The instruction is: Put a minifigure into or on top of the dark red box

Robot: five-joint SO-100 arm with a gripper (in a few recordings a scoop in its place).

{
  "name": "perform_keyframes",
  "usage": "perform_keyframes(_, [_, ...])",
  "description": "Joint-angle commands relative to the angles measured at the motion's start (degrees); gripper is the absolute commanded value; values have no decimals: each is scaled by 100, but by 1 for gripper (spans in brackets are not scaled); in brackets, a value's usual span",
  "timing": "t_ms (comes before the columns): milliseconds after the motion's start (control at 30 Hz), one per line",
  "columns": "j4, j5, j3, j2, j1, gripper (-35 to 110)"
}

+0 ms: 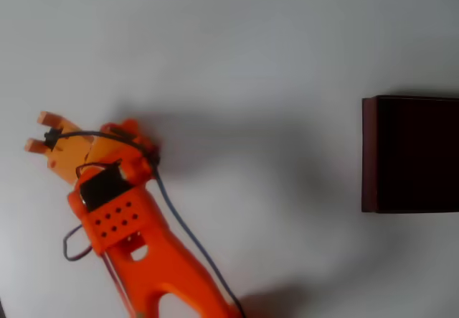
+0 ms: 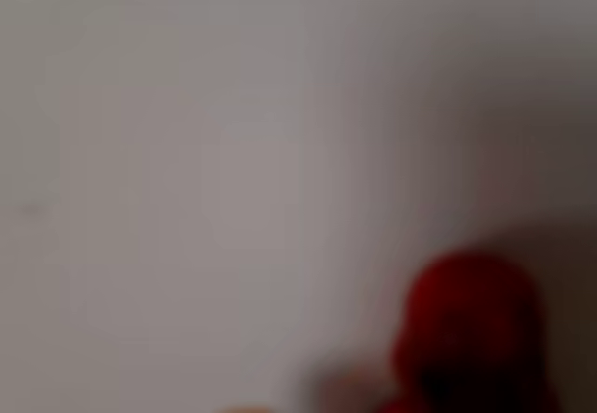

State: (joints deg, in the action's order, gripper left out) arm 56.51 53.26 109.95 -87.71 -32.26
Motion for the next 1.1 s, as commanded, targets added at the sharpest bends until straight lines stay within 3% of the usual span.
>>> perform_keyframes(0, [9,-26,-176,-79,26,25])
perform_keyframes(1067, [220,0,-299,492,202,20])
